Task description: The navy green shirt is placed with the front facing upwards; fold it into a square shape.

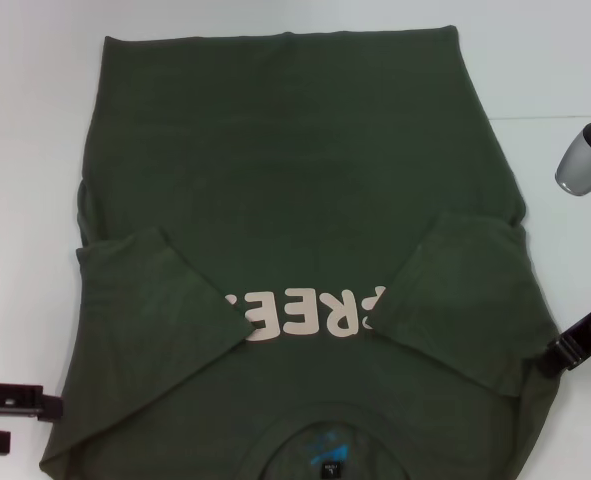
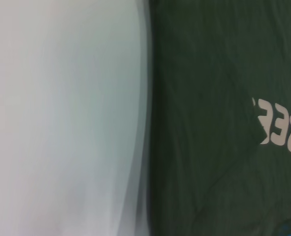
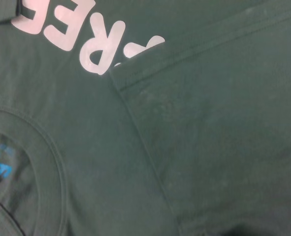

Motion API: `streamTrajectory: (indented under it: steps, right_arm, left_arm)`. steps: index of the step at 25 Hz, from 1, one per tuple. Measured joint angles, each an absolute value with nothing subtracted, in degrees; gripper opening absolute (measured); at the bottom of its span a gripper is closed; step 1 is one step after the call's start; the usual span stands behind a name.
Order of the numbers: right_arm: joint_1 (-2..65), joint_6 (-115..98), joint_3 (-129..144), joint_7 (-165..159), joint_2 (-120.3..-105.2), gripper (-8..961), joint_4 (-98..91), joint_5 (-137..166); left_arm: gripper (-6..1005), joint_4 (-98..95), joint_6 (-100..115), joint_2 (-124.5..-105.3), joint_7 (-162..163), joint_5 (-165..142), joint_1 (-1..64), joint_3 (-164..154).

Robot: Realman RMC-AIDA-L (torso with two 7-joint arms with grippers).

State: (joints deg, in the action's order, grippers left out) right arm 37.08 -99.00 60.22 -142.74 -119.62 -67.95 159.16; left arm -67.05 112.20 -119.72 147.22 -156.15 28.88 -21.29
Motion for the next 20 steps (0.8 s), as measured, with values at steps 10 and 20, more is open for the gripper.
streamTrajectory:
  steps: [10,20]
  right_arm:
    - [37.09,-99.00,60.36,-142.59,-119.62,21,-67.89,159.16]
    - [37.18,-98.96,60.44,-142.31,-119.55,20,-67.31,159.16]
  left_arm:
    - [949,-59.01,107.38,-119.30,146.72,-158.37,30.46,-24.39]
    - [948,-55.50,104.89,-119.17,146.73,-158.55,31.13,-25.66]
